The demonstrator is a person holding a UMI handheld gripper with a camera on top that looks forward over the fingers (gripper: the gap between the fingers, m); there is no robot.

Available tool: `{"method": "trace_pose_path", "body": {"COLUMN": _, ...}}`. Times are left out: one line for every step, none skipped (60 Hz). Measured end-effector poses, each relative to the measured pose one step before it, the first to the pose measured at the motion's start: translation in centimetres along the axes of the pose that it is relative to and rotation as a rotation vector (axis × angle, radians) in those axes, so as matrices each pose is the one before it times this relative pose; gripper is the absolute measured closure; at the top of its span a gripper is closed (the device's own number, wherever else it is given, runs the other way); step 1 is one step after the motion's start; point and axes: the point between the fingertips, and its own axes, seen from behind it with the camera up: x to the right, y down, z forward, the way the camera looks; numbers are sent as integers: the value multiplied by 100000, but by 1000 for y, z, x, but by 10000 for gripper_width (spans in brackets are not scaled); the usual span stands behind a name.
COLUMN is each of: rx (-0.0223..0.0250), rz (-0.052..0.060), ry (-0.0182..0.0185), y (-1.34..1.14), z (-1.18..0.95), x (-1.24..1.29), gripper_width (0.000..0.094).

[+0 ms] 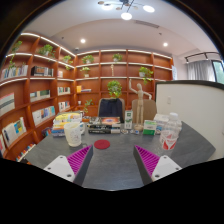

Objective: Pour water

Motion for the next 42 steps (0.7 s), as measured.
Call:
{"method": "trace_pose_path", "body": {"rx": 30, "rz": -742, "ry": -333, "y": 162, "z": -705, "x": 126, "gripper_width": 71}}
{"method": "trace_pose_path", "body": {"rx": 256, "rz": -522, "ry": -520, "y": 374, "z": -184, "x": 181, "gripper_width": 70}}
{"method": "trace_pose_path", "body": {"rx": 493, "rz": -266, "ry": -401, "y": 535, "z": -218, "x": 363, "gripper_width": 72}}
{"method": "trace_pose_path", "body": {"rx": 502, "rz": -10, "ry": -134, "y": 398, "z": -156, "x": 320, "gripper_width": 74}}
{"method": "trace_pose_path", "body": {"rx": 503, "rz": 47, "ry": 40, "y": 414, "z": -152, "x": 403, "gripper_width": 74}}
{"method": "trace_pose_path", "body": {"rx": 423, "rz": 46, "ry": 169, "y": 445, "z": -101, "x": 433, "gripper_width": 75}}
{"method": "trace_pose_path", "body": {"rx": 227, "rz": -60, "ry": 205, "y": 450, "z": -69, "x": 452, "gripper_width": 75}}
{"method": "trace_pose_path", "body": {"rx": -388, "rz": 83, "ry": 617, "y": -1558, "z": 881, "x": -503, "gripper_width": 74}}
{"method": "trace_pose_path", "body": {"rx": 499, "rz": 181, "ry": 292, "y": 2370, "z": -219, "x": 1448, "gripper_width": 75}}
{"method": "trace_pose_path", "body": {"rx": -95, "rz": 265, "ry": 814, "y": 610, "z": -18, "x": 741, "gripper_width": 74}}
{"method": "trace_pose_path", "body": {"rx": -164, "rz": 371, "ry": 1126, "y": 522, "z": -42, "x": 771, "gripper_width": 73}}
{"method": "trace_pose_path", "body": {"rx": -97, "rz": 465, "ry": 1225, "y": 492, "z": -24, "x": 834, "gripper_width": 72}}
{"method": "trace_pose_path", "body": {"rx": -37, "rz": 442, "ry": 1261, "y": 397, "z": -32, "x": 848, "gripper_width": 74}}
{"method": "trace_pose_path", "body": {"rx": -1, "rz": 501, "ry": 1341, "y": 360, "z": 229, "x": 752, "gripper_width": 73}}
{"method": "trace_pose_path", "body": {"rx": -8, "rz": 642, "ry": 1396, "y": 349, "z": 75, "x": 897, "gripper_width": 72}}
{"method": "trace_pose_path", "body": {"rx": -62, "rz": 859, "ry": 1418, "y": 323, "z": -97, "x": 942, "gripper_width": 71}}
{"method": "trace_pose_path", "body": {"rx": -44, "rz": 797, "ry": 1522, "y": 306, "z": 274, "x": 792, "gripper_width": 71}}
{"method": "trace_pose_path", "body": {"rx": 13, "rz": 783, "ry": 1318, "y": 238, "z": 147, "x": 815, "gripper_width": 73}}
{"method": "trace_pose_path", "body": {"rx": 101, "rz": 665, "ry": 1112, "y": 167, "z": 147, "x": 757, "gripper_width": 74}}
{"method": "trace_pose_path", "body": {"rx": 152, "rz": 545, "ry": 880, "y": 130, "z": 141, "x": 684, "gripper_width": 79}}
{"method": "trace_pose_path", "body": {"rx": 149, "rz": 489, "ry": 763, "y": 121, "z": 141, "x": 646, "gripper_width": 82}}
{"method": "trace_pose_path", "body": {"rx": 110, "rz": 493, "ry": 737, "y": 80, "z": 174, "x": 630, "gripper_width": 82}}
{"method": "trace_pose_path", "body": {"rx": 204, "rz": 429, "ry": 625, "y": 79, "z": 199, "x": 609, "gripper_width": 82}}
{"method": "trace_pose_path", "body": {"rx": 362, "rz": 342, "ry": 420, "y": -32, "z": 215, "x": 561, "gripper_width": 81}}
{"method": "trace_pose_path", "body": {"rx": 488, "rz": 330, "ry": 91, "y": -61, "z": 135, "x": 556, "gripper_width": 81}}
{"method": "trace_pose_path", "body": {"rx": 471, "rz": 224, "ry": 107, "y": -65, "z": 448, "x": 350, "gripper_width": 82}}
{"method": "trace_pose_path", "body": {"rx": 359, "rz": 287, "ry": 90, "y": -80, "z": 353, "x": 425, "gripper_width": 81}}
{"method": "trace_pose_path", "body": {"rx": 308, "rz": 208, "ry": 92, "y": -74, "z": 317, "x": 404, "gripper_width": 81}}
{"method": "trace_pose_path", "body": {"rx": 320, "rz": 95, "ry": -10, "y": -109, "z": 324, "x": 372, "gripper_width": 81}}
{"method": "trace_pose_path", "body": {"rx": 389, "rz": -37, "ry": -153, "y": -171, "z": 370, "x": 318, "gripper_width": 81}}
{"method": "trace_pose_path", "body": {"rx": 419, "rz": -149, "ry": -308, "y": -165, "z": 416, "x": 236, "gripper_width": 79}}
{"method": "trace_pose_path", "body": {"rx": 394, "rz": -225, "ry": -355, "y": -145, "z": 407, "x": 165, "gripper_width": 81}}
{"method": "trace_pose_path", "body": {"rx": 229, "rz": -272, "ry": -364, "y": -160, "z": 435, "x": 167, "gripper_width": 81}}
{"method": "trace_pose_path", "body": {"rx": 122, "rz": -272, "ry": -289, "y": -154, "z": 472, "x": 167, "gripper_width": 81}}
{"method": "trace_pose_path", "body": {"rx": 110, "rz": -245, "ry": -105, "y": -139, "z": 471, "x": 179, "gripper_width": 82}}
{"method": "trace_pose_path", "body": {"rx": 152, "rz": -153, "ry": 39, "y": -168, "z": 486, "x": 158, "gripper_width": 82}}
{"method": "trace_pose_path", "body": {"rx": 231, "rz": -165, "ry": 65, "y": -216, "z": 462, "x": 175, "gripper_width": 82}}
{"method": "trace_pose_path", "body": {"rx": 302, "rz": -182, "ry": -37, "y": -244, "z": 428, "x": 151, "gripper_width": 82}}
{"method": "trace_pose_path", "body": {"rx": 392, "rz": -230, "ry": -152, "y": -268, "z": 408, "x": 96, "gripper_width": 81}}
{"method": "trace_pose_path", "body": {"rx": 445, "rz": -134, "ry": -123, "y": -256, "z": 369, "x": 62, "gripper_width": 82}}
{"method": "trace_pose_path", "body": {"rx": 568, "rz": -129, "ry": -54, "y": -276, "z": 424, "x": 114, "gripper_width": 81}}
{"method": "trace_pose_path", "body": {"rx": 560, "rz": -130, "ry": 15, "y": -278, "z": 380, "x": 80, "gripper_width": 81}}
